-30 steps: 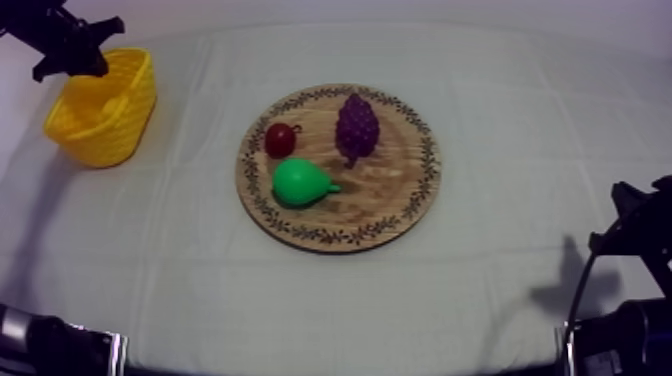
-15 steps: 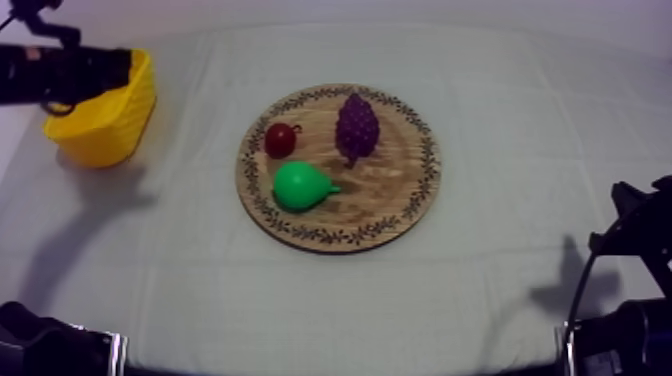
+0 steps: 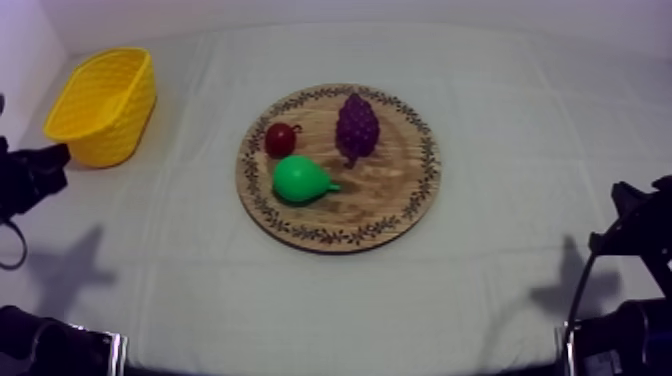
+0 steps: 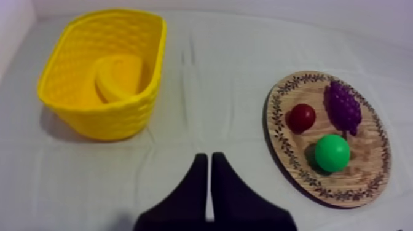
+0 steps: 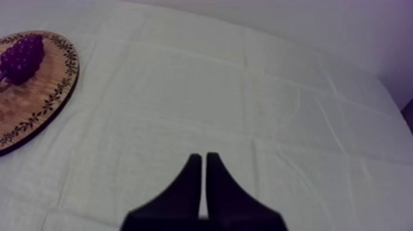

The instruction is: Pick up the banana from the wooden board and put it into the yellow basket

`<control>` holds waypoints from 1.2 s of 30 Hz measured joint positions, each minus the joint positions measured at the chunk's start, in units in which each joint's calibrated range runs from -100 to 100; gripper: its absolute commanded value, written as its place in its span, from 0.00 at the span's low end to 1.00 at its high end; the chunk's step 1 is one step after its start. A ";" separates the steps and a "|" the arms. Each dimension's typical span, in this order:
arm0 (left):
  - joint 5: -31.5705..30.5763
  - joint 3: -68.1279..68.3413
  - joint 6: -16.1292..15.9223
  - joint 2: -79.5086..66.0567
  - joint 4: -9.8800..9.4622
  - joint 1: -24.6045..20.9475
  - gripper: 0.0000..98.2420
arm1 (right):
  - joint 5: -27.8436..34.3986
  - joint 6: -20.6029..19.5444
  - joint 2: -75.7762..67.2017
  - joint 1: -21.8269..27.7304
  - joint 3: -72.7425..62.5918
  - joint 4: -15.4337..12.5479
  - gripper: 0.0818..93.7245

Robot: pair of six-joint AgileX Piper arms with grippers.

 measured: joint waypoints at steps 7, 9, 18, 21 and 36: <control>-3.38 10.67 -3.74 -11.55 -0.69 -0.83 0.00 | 0.00 0.00 0.00 0.00 0.00 0.00 0.01; -4.45 13.21 -4.69 -14.43 -0.33 -1.32 0.00 | 0.00 0.00 0.00 0.00 0.00 0.00 0.01; -9.36 23.14 -11.24 -24.25 2.16 -3.54 0.00 | 0.00 0.00 0.00 0.00 0.00 0.00 0.01; -10.59 24.62 -12.33 -26.55 0.57 -3.64 0.00 | 0.00 0.00 0.00 0.00 0.00 0.00 0.01; -9.07 25.42 3.62 -29.12 -9.09 -2.27 0.00 | 0.00 0.00 0.00 0.00 0.00 0.00 0.01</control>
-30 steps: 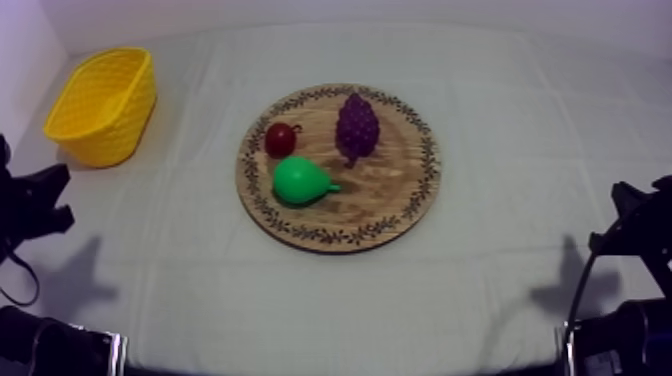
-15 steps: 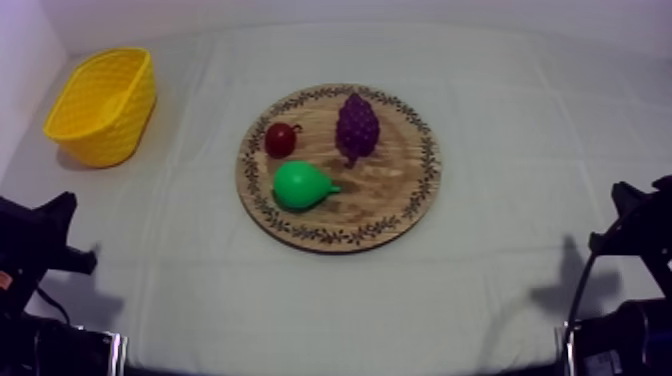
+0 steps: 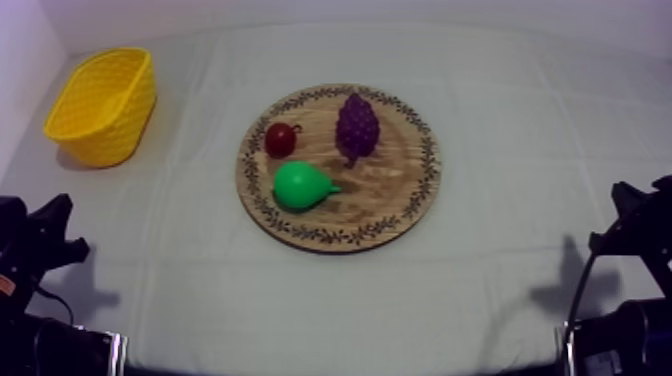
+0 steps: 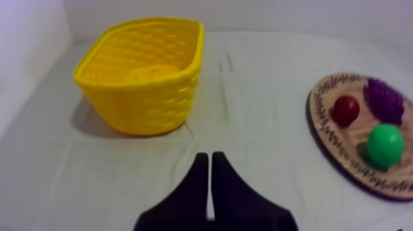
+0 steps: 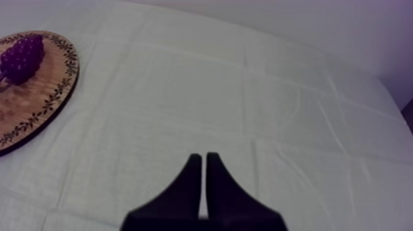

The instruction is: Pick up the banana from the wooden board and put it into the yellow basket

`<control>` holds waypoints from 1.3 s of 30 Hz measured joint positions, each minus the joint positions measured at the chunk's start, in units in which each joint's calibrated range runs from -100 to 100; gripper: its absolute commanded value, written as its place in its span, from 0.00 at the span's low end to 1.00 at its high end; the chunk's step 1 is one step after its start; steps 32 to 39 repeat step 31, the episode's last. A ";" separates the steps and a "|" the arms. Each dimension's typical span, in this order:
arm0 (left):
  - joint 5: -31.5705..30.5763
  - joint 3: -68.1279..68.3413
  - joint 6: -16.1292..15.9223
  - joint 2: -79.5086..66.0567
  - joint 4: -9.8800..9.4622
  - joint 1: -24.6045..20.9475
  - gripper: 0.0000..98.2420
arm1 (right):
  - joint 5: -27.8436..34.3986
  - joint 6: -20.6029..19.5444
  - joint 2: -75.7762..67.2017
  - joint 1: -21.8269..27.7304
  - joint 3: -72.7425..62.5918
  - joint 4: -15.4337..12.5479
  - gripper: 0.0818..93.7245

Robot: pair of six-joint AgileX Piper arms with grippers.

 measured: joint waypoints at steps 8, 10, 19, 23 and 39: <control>0.03 0.00 7.38 -0.03 -0.05 -0.18 0.00 | 0.00 0.00 0.00 0.00 0.00 0.00 0.01; 0.03 0.00 7.45 -0.03 -0.05 -0.18 0.00 | 0.00 0.00 0.00 0.00 0.00 0.00 0.01; 0.13 -0.05 6.89 -0.03 -0.07 -0.18 0.00 | 0.00 0.00 0.00 0.00 0.00 0.00 0.01; 0.13 -0.05 6.86 -0.03 -0.07 -0.18 0.00 | 0.00 0.07 0.00 0.00 0.00 0.00 0.01; 0.13 -0.05 6.86 -0.03 -0.07 -0.18 0.00 | 0.00 0.02 0.00 0.00 0.00 0.00 0.01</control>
